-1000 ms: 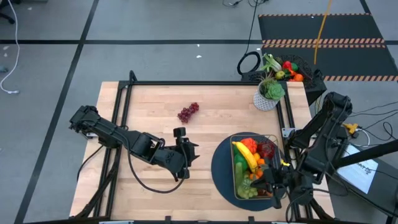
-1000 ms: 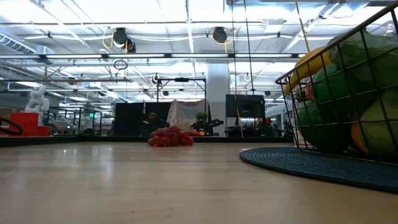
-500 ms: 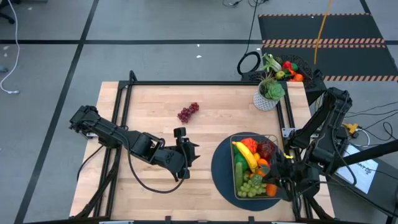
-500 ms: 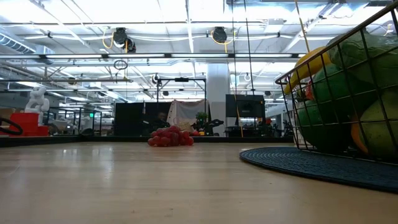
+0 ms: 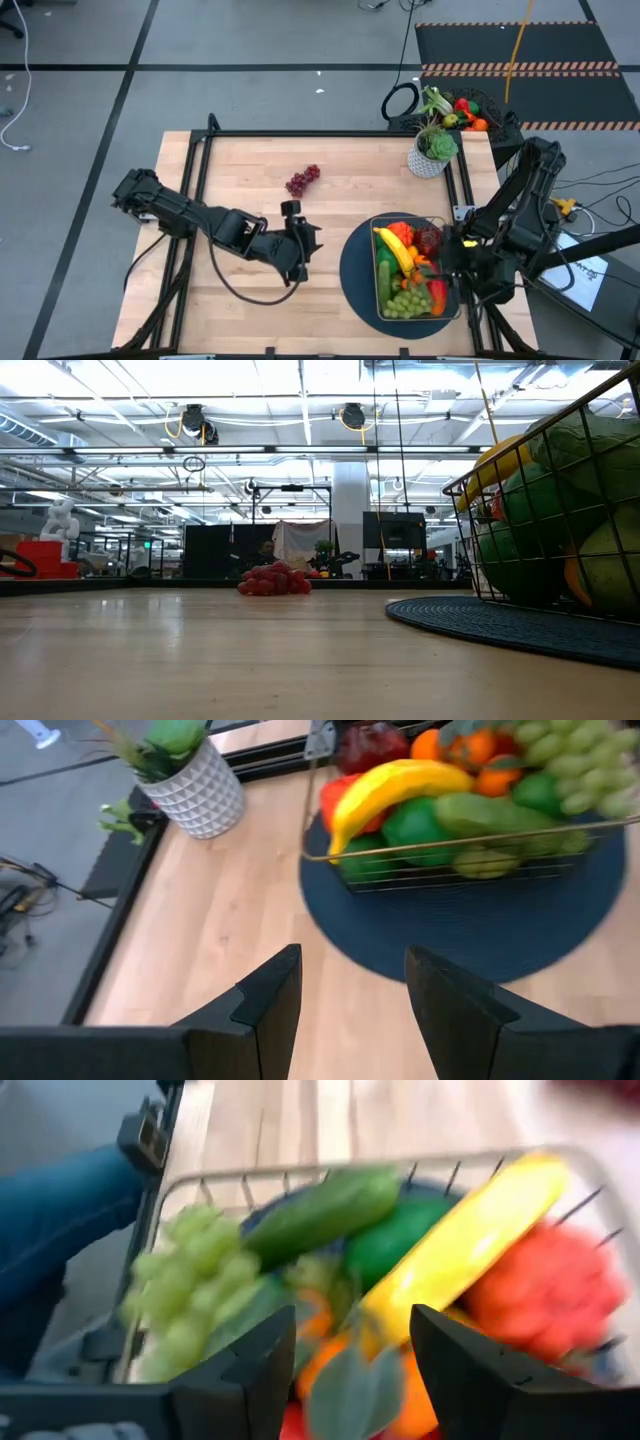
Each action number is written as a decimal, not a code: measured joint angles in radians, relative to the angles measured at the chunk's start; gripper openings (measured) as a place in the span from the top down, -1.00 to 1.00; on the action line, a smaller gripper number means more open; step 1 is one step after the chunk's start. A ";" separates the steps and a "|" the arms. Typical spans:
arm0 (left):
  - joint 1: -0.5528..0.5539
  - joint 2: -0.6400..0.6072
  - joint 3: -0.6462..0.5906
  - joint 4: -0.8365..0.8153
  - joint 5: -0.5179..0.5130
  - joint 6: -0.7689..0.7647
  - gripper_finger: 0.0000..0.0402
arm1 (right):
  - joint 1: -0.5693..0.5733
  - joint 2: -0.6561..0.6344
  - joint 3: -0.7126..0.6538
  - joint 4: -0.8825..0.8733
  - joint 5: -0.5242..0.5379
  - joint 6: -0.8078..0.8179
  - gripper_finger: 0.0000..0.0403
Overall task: Build produce basket
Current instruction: Put the red grapes into the wire basket
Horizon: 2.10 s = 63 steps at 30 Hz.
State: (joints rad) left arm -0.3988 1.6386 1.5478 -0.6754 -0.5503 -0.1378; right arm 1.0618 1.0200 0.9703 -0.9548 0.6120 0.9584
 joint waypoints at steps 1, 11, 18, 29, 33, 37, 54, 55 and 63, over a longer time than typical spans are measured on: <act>0.010 0.000 0.000 0.000 0.000 0.010 0.11 | 0.000 -0.012 0.000 -0.001 0.034 -0.036 0.04; 0.171 0.000 -0.005 0.000 0.000 0.102 0.11 | -0.001 -0.084 -0.043 0.002 0.529 -0.305 0.11; 0.319 0.000 -0.136 -0.004 0.010 0.162 0.11 | -0.062 -0.121 -0.088 0.016 0.614 -0.427 0.18; 0.525 0.000 -0.395 0.000 0.227 0.215 0.11 | -0.142 -0.150 -0.090 0.102 0.526 -0.595 0.23; 0.574 0.000 -0.453 -0.002 0.246 0.236 0.11 | -0.172 -0.149 -0.090 0.169 0.478 -0.679 0.23; 0.604 0.000 -0.488 0.011 0.270 0.283 0.11 | -0.195 -0.148 -0.090 0.202 0.456 -0.727 0.23; 0.656 -0.001 -0.639 0.261 0.263 0.493 0.11 | -0.212 -0.149 -0.090 0.204 0.452 -0.732 0.23; 0.655 -0.001 -0.640 0.264 0.264 0.496 0.11 | -0.212 -0.149 -0.090 0.204 0.452 -0.733 0.23; 0.669 -0.001 -0.660 0.268 0.266 0.503 0.35 | -0.212 -0.149 -0.090 0.207 0.452 -0.744 0.23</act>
State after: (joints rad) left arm 0.2704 1.6379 0.8883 -0.4079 -0.2840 0.3649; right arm 0.8497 0.8715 0.8803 -0.7476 1.0638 0.2149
